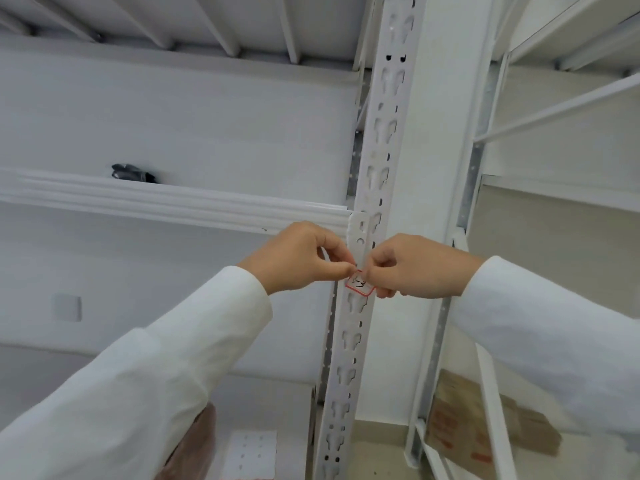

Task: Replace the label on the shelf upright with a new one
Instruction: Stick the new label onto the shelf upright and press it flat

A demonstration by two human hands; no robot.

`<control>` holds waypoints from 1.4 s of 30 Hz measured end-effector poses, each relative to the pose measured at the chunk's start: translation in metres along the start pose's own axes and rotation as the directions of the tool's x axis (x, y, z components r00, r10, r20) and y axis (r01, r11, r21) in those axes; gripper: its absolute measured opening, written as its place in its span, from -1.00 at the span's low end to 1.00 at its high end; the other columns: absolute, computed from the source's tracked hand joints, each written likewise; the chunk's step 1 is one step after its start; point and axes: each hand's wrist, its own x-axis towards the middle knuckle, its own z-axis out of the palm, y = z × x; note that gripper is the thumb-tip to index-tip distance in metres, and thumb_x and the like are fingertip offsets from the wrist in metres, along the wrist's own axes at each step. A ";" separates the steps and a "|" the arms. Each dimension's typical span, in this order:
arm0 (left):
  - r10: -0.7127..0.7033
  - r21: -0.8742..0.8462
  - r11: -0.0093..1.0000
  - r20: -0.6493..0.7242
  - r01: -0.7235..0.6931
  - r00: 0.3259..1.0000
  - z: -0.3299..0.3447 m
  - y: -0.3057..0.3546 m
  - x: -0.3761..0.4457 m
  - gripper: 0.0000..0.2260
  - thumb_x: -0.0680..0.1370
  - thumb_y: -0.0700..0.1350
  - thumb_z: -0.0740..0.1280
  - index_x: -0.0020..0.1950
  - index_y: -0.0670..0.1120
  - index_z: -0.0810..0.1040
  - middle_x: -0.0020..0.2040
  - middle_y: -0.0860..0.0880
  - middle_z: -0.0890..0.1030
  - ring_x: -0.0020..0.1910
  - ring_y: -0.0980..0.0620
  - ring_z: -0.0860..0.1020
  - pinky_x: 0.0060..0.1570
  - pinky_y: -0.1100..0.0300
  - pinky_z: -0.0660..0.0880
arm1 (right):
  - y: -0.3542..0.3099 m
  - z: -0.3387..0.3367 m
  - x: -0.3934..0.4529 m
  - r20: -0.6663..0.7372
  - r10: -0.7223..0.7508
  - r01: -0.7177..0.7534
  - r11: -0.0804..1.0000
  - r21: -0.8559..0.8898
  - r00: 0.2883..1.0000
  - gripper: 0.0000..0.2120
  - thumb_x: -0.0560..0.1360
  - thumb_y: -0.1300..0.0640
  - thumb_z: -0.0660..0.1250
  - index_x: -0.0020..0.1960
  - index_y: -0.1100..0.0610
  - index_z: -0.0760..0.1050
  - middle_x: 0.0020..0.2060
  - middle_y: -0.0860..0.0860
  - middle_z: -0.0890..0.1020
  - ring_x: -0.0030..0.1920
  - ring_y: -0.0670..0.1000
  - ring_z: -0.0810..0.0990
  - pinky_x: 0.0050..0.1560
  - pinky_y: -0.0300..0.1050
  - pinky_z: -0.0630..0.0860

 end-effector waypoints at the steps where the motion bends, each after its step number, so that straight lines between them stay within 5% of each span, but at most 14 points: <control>1: 0.009 0.000 1.000 -0.002 -0.009 1.000 0.001 0.001 0.001 -0.97 0.41 -0.06 0.46 -0.24 0.03 0.67 -0.47 0.23 0.54 -0.50 0.20 0.37 -0.47 0.29 0.34 | 0.001 -0.001 -0.001 -0.008 0.003 -0.003 1.000 -0.003 1.000 -0.78 0.50 0.02 0.23 -0.26 0.04 0.55 -0.37 -0.12 0.62 -0.28 -0.13 0.57 -0.16 -0.19 0.51; 8: 0.056 -0.063 0.996 -0.027 -0.057 0.998 0.004 0.012 0.008 -0.94 0.42 -0.08 0.45 -0.25 0.05 0.65 -0.49 0.24 0.52 -0.46 0.19 0.36 -0.47 0.42 0.32 | 0.009 -0.012 -0.008 -0.056 0.057 -0.057 0.998 -0.009 0.997 -0.80 0.50 0.04 0.22 -0.19 0.08 0.57 -0.35 -0.10 0.65 -0.30 -0.16 0.58 -0.17 -0.22 0.51; 12: 0.015 -0.051 0.999 -0.027 -0.016 1.000 0.005 0.014 0.014 -0.90 0.45 -0.11 0.43 -0.26 0.04 0.62 -0.52 0.26 0.51 -0.51 0.23 0.38 -0.43 0.30 0.38 | 0.008 -0.018 -0.010 -0.079 0.076 -0.079 0.996 -0.042 0.994 -0.79 0.51 0.05 0.20 -0.21 0.06 0.56 -0.47 -0.11 0.60 -0.48 -0.22 0.52 -0.33 -0.28 0.43; 16: 0.019 -0.101 0.995 -0.050 -0.024 0.999 0.003 0.019 0.014 -0.83 0.49 -0.16 0.39 -0.29 0.05 0.58 -0.56 0.26 0.49 -0.55 0.27 0.41 -0.52 0.48 0.32 | 0.005 -0.021 -0.011 -0.094 0.077 -0.085 0.993 -0.082 0.993 -0.79 0.50 0.04 0.19 -0.20 0.04 0.56 -0.54 -0.10 0.55 -0.55 -0.21 0.46 -0.47 -0.34 0.33; 20: 0.036 -0.072 0.997 -0.060 -0.040 0.998 0.002 0.023 0.015 -0.90 0.46 -0.16 0.41 -0.26 -0.01 0.62 -0.56 0.26 0.49 -0.55 0.23 0.37 -0.54 0.44 0.30 | 0.003 -0.023 -0.009 -0.110 0.074 -0.085 0.992 -0.096 0.991 -0.79 0.50 0.05 0.20 -0.20 0.07 0.56 -0.59 -0.11 0.51 -0.62 -0.23 0.41 -0.62 -0.48 0.26; 23: 0.040 -0.039 0.998 -0.076 -0.043 0.996 0.002 0.024 0.018 -0.91 0.44 -0.17 0.40 -0.26 -0.04 0.62 -0.58 0.24 0.48 -0.59 0.23 0.36 -0.58 0.45 0.25 | 0.003 -0.023 -0.008 -0.120 0.064 -0.077 0.992 -0.103 0.991 -0.79 0.50 0.04 0.20 -0.21 0.06 0.56 -0.60 -0.11 0.51 -0.60 -0.23 0.42 -0.55 -0.42 0.29; 28: 0.067 0.014 0.998 -0.095 -0.066 0.993 0.003 0.022 0.023 -0.84 0.45 -0.16 0.36 -0.32 0.01 0.55 -0.46 0.14 0.51 -0.54 0.23 0.39 -0.48 0.47 0.28 | 0.007 -0.027 -0.006 -0.120 0.111 -0.089 0.981 0.172 0.987 -0.81 0.49 0.10 0.25 -0.18 0.13 0.60 -0.50 -0.06 0.58 -0.47 -0.10 0.54 -0.25 -0.21 0.55; 35: 0.079 -0.106 0.989 -0.232 -0.106 0.969 -0.003 0.017 0.030 -0.80 0.49 -0.17 0.34 -0.33 0.01 0.52 -0.51 0.18 0.49 -0.50 0.25 0.39 -0.42 0.46 0.32 | 0.026 -0.033 -0.002 -0.251 0.205 -0.039 0.840 0.541 0.946 -0.83 0.41 0.00 0.40 -0.11 0.10 0.63 -0.49 -0.07 0.56 -0.46 -0.13 0.54 -0.20 -0.17 0.58; 38: 0.011 -0.170 0.984 -0.258 -0.057 0.966 -0.002 0.014 0.038 -0.84 0.49 -0.14 0.34 -0.30 -0.06 0.56 -0.45 0.13 0.50 -0.41 0.15 0.40 -0.37 0.35 0.40 | 0.025 -0.028 0.001 -0.309 0.173 0.049 0.801 0.597 0.935 -0.91 0.41 0.04 0.41 -0.16 0.05 0.62 -0.43 -0.03 0.56 -0.39 -0.10 0.53 -0.20 -0.17 0.56; 42: -0.065 -0.208 0.978 -0.258 0.010 0.964 0.000 0.010 0.047 -0.85 0.49 -0.11 0.35 -0.28 -0.07 0.57 -0.36 0.02 0.51 -0.39 0.10 0.43 -0.46 0.47 0.36 | 0.024 -0.019 0.011 -0.430 0.175 0.109 0.821 0.561 0.886 -0.92 0.44 0.10 0.39 -0.24 0.05 0.57 -0.35 0.00 0.55 -0.32 -0.08 0.50 -0.24 -0.19 0.51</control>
